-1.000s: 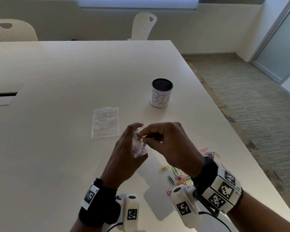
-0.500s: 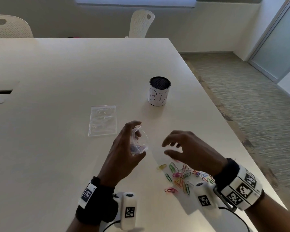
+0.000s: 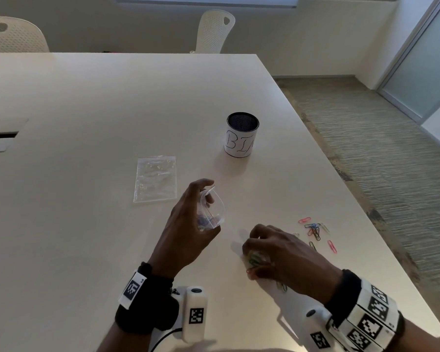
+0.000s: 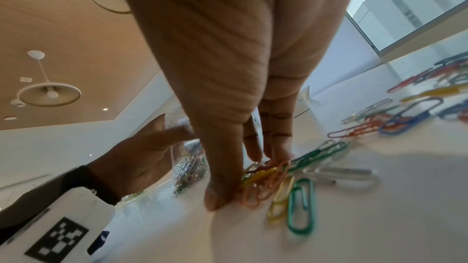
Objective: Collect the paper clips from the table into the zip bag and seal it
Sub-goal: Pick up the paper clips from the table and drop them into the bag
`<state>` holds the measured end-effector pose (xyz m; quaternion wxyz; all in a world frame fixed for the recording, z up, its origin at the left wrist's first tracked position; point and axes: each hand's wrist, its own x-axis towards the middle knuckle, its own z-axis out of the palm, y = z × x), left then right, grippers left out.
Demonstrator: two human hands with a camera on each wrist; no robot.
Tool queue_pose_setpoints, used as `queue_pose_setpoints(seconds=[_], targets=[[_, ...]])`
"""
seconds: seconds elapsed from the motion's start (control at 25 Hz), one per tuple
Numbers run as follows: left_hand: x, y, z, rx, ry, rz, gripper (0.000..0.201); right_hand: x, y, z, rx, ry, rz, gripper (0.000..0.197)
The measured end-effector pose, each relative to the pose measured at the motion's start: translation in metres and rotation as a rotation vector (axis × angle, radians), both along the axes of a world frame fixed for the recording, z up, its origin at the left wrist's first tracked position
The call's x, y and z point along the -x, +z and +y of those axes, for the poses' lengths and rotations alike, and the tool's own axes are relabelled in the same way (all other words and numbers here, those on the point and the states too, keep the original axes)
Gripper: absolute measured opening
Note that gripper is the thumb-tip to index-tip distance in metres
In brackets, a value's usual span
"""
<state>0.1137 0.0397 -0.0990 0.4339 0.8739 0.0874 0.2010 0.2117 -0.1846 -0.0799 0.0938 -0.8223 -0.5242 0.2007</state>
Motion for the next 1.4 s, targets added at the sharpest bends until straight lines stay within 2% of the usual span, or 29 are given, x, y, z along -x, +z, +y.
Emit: queue_pose_setpoints(seconds=[0.08,0.16,0.44,0.64,0.76,0.84,1.0,1.16,1.4], targets=[[0.0,0.0,0.0,0.006,0.003,-0.003,0.077,0.001,-0.001,-0.001,-0.06,0.001,0.019,0.024],[-0.001,0.0,0.0,0.013,0.001,-0.005,0.076,0.001,-0.003,0.0,-0.087,-0.002,0.007,0.016],[-0.001,-0.001,0.0,0.01,-0.007,-0.018,0.075,0.001,0.003,0.008,-0.038,0.024,-0.143,0.014],[-0.001,0.0,-0.001,0.018,0.0,-0.019,0.075,-0.003,0.003,0.014,-0.052,-0.011,-0.187,0.014],[0.0,0.0,0.0,0.021,-0.006,-0.023,0.075,-0.014,0.005,0.014,-0.085,-0.077,-0.125,0.006],[0.001,-0.001,0.001,0.02,-0.006,-0.026,0.075,-0.027,0.008,0.014,-0.161,-0.201,-0.009,0.007],[0.0,0.0,0.0,0.02,-0.006,-0.024,0.072,-0.035,0.034,0.025,-0.471,-0.383,0.214,0.012],[0.0,-0.001,0.001,-0.005,-0.008,-0.002,0.077,-0.02,0.065,0.054,-0.633,-0.312,0.322,0.01],[-0.001,0.001,-0.001,0.003,0.003,0.001,0.071,-0.014,0.067,0.08,-0.605,-0.18,0.263,0.017]])
